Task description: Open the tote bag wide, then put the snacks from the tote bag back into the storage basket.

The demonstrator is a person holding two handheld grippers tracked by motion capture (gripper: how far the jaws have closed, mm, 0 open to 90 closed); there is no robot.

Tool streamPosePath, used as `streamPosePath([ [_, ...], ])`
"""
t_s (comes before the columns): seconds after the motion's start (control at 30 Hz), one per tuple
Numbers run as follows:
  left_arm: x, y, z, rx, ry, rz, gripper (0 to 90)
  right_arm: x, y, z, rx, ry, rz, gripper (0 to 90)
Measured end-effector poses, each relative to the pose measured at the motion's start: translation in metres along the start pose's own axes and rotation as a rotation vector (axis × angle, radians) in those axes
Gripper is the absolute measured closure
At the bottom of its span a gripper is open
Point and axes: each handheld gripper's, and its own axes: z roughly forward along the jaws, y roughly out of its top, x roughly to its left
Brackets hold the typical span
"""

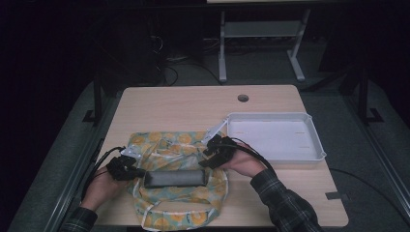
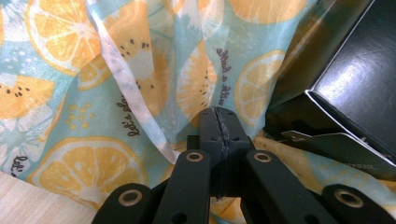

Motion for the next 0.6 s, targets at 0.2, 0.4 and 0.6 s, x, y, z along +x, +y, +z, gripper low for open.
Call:
streamPosePath([
  [0.2, 0.001, 0.0, 0.0, 0.0, -0.005, -0.004, 89.7, 0.02, 0.0, -0.015, -0.052, 0.034, -0.063, 44.3],
  [0.4, 0.001, 0.0, -0.001, 0.011, -0.005, 0.002, 89.7, 0.039, -0.002, -0.018, -0.07, 0.086, -0.113, 42.3],
  [0.6, 0.002, -0.001, -0.001, 0.005, -0.006, 0.002, 89.6, 0.049, -0.001, -0.004, -0.055, 0.094, -0.155, 39.1],
])
